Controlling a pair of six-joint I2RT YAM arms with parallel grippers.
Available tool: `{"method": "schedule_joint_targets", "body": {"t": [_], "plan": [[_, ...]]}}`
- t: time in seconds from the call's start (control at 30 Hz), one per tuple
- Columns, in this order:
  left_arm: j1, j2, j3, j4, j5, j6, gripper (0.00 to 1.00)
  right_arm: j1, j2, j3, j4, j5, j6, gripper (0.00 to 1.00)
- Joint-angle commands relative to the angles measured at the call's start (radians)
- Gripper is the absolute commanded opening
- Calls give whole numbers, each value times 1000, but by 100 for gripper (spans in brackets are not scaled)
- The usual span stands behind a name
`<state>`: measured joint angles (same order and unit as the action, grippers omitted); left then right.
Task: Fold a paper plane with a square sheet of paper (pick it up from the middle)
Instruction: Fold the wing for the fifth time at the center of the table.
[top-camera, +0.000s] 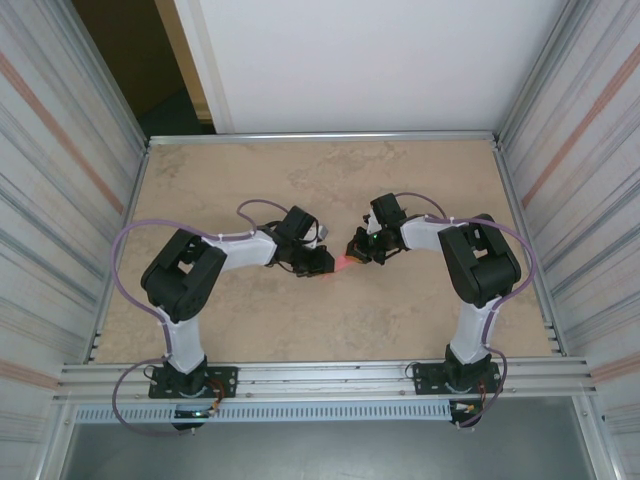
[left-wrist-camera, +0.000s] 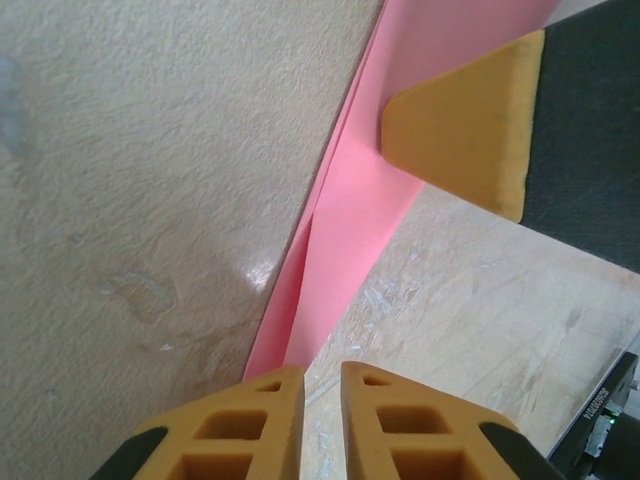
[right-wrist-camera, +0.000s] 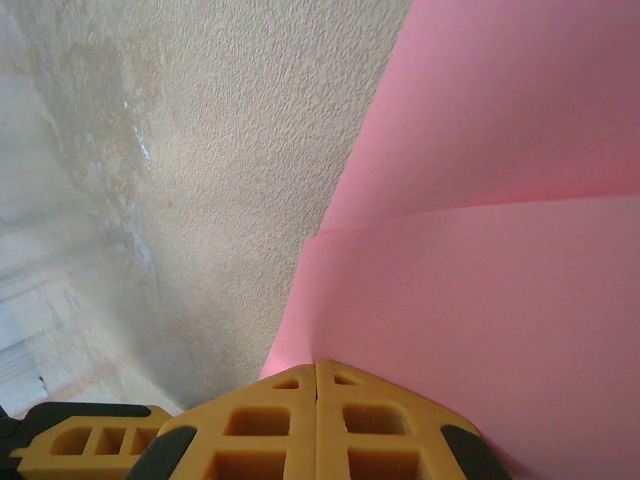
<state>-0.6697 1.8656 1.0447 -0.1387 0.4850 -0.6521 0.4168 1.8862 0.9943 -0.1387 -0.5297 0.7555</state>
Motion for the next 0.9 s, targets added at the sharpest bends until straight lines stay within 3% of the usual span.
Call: {"method": "schedule_joint_targets", "body": {"t": [0.0,0.17,0.4,0.87], "plan": [[-4,-63,-8,-45,-58,52,21,-7,89,-32,-126,151,14,6],[-8,-100,-24,-53,-115,111,28,-6,88,-29,-129,150,10,6],[-33,-25,30,-99,-106,147,32,-7,92,-28,-131,151,10,6],[-34,34,65,-197,-164,152,24,-5,90,-27,-134,154,12,7]]}}
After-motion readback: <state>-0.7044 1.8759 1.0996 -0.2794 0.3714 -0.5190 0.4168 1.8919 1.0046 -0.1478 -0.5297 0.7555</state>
